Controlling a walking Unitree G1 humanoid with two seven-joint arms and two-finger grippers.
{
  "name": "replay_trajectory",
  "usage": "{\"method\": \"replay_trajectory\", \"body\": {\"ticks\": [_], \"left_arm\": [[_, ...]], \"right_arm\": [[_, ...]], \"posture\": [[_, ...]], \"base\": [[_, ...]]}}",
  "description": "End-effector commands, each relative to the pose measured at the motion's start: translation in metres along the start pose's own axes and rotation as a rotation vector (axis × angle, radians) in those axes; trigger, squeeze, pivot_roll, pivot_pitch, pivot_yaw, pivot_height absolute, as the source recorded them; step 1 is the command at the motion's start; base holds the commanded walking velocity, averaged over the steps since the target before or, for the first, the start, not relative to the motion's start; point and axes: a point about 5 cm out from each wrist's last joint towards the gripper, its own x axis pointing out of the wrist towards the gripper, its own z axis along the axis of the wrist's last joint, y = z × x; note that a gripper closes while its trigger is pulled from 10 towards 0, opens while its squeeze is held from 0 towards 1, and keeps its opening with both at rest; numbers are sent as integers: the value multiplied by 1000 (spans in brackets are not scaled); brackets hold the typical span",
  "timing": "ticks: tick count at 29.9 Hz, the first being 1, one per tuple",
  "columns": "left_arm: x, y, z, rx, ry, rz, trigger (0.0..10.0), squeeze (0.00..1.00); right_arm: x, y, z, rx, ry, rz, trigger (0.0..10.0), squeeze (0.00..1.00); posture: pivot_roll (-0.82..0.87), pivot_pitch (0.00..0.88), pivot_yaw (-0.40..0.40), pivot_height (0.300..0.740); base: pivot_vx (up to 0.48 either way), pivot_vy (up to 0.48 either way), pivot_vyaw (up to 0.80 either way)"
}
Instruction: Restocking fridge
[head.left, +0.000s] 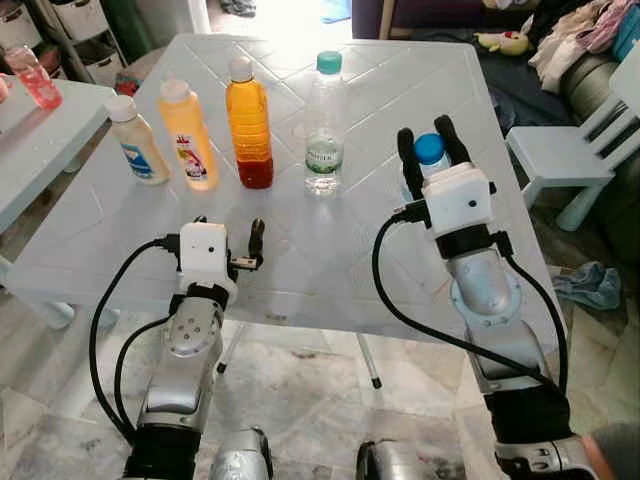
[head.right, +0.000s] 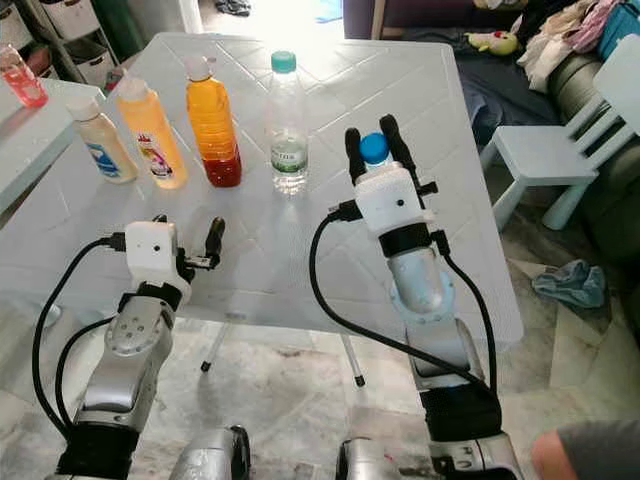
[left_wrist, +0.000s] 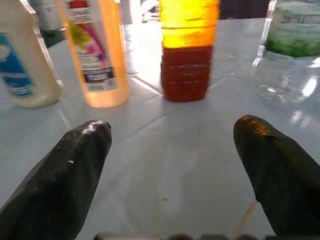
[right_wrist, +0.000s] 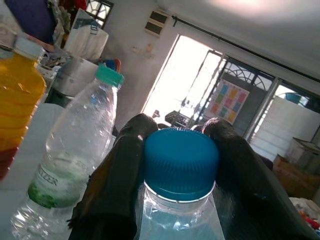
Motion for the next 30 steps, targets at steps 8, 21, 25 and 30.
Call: {"method": "replay_trajectory", "body": {"ticks": [8, 21, 25, 30], "left_arm": [[4, -1, 8, 6, -25, -6, 10000, 0], [-2, -5, 5, 9, -22, -6, 10000, 0], [-6, -1, 3, 13, -17, 17, 10000, 0], [-11, 0, 0, 21, -8, 23, 10000, 0]], "right_arm": [[24, -3, 14, 12, -63, -2, 10000, 0], [18, 5, 5, 72, -10, 33, 10000, 0], [22, 10, 7, 102, -15, 62, 10000, 0], [22, 13, 6, 110, -8, 74, 10000, 0]], "posture": [[43, 40, 32, 740], [61, 60, 5, 740], [72, 71, -2, 740], [78, 80, 1, 740]], "base": [[-264, 0, 0], [-292, 0, 0], [-292, 0, 0], [-292, 0, 0]]}}
